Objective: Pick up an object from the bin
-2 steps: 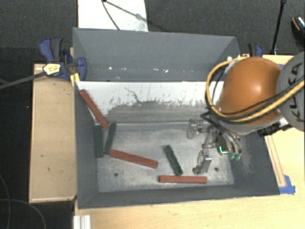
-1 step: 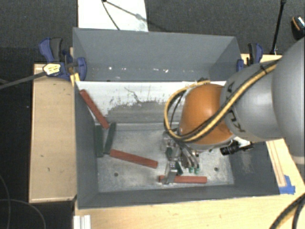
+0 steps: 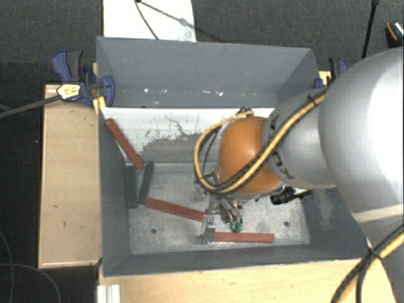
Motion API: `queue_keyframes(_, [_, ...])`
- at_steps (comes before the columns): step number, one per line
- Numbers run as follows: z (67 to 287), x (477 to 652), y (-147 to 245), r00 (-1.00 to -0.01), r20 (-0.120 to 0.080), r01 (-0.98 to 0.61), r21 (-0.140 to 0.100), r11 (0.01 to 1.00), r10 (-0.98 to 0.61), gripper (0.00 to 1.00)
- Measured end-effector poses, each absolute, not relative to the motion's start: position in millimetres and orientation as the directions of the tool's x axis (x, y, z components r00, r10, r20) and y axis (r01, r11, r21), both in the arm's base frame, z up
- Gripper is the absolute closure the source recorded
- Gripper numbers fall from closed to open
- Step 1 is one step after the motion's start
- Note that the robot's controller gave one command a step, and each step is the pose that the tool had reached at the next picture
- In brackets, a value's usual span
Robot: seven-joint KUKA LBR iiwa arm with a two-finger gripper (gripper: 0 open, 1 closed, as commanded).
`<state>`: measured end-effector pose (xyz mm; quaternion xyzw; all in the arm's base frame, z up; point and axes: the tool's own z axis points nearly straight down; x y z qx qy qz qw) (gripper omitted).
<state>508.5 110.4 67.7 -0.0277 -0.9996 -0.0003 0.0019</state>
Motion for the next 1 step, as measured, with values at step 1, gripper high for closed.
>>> queue_keyframes(1, [70.3,508.7,108.9,-0.998,0.002,0.061,0.001,0.998,0.061,1.00])
